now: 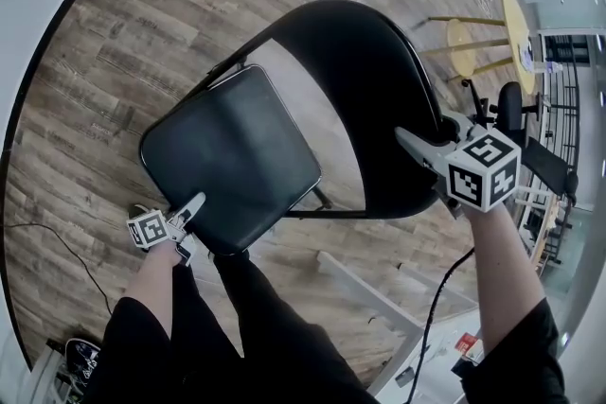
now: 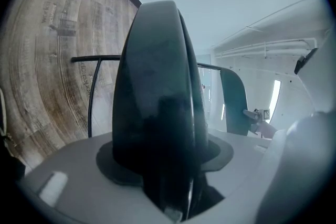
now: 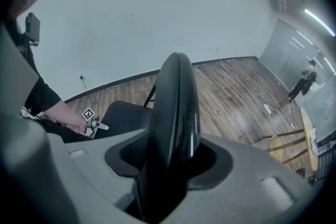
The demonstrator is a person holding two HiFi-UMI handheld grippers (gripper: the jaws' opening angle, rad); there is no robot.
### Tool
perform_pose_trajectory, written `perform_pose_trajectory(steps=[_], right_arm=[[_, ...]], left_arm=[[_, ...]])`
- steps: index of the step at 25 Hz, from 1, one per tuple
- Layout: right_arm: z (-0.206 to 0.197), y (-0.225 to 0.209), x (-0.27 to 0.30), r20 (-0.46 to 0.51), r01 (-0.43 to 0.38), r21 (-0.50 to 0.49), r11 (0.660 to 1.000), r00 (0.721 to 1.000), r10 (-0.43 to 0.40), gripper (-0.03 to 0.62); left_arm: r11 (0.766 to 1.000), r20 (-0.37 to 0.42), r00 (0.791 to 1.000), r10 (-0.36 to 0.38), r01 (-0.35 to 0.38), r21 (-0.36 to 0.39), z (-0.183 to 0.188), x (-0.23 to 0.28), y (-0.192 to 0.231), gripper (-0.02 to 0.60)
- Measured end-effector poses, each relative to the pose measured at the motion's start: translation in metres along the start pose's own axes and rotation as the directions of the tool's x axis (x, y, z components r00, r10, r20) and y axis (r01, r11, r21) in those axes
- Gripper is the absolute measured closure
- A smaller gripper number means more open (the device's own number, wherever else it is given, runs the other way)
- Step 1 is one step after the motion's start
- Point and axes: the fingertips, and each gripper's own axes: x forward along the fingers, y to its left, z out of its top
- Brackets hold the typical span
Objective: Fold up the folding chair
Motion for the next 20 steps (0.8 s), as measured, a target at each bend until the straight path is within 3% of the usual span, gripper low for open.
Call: perform_pose_trajectory(steps=[20], right_arm=[[0.013, 0.025, -0.015, -0.008, 0.033, -0.038, 0.999, 0.999, -0.034, 0.397]], left_arm=[[0.999, 0.016, 0.999, 0.03, -0.03, -0.013, -0.003, -0.003, -0.025, 0.334]])
